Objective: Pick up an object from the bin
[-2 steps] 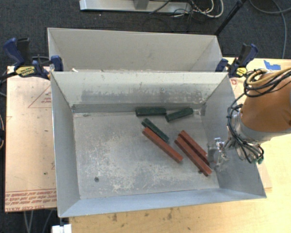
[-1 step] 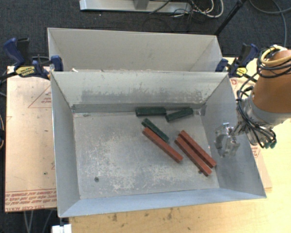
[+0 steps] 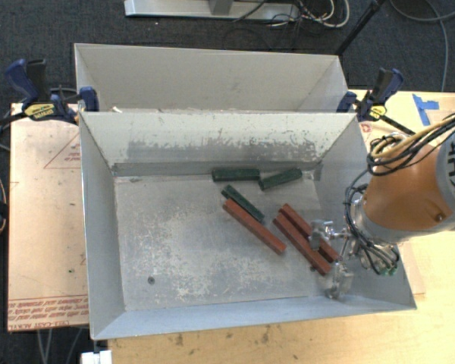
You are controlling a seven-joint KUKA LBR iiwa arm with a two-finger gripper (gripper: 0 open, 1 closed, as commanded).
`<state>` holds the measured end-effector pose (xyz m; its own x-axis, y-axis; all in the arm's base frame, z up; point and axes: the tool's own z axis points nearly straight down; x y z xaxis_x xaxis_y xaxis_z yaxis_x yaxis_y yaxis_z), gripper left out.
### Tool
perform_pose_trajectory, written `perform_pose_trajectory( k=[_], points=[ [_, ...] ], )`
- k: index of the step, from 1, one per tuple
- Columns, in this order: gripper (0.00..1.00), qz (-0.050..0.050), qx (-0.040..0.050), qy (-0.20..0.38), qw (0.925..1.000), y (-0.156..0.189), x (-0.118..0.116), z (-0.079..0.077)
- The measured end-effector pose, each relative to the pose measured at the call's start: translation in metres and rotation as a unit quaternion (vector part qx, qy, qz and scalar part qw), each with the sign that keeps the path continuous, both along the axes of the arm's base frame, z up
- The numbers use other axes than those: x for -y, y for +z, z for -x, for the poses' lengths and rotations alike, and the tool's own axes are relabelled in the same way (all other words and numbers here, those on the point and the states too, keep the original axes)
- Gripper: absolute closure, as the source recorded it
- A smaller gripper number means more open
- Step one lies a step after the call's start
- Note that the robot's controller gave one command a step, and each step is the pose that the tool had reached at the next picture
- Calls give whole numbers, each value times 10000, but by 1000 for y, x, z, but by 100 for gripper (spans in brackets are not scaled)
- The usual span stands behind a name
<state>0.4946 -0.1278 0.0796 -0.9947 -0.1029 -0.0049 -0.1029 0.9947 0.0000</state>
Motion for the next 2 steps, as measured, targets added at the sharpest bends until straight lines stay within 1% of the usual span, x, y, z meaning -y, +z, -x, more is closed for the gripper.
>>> perform_pose_trajectory(
  k=[1,2],
  points=[
    [100,2,-6,-14,10000,-7,-1,3],
    [100,3,-6,-14,10000,-7,-1,3]
  ],
)
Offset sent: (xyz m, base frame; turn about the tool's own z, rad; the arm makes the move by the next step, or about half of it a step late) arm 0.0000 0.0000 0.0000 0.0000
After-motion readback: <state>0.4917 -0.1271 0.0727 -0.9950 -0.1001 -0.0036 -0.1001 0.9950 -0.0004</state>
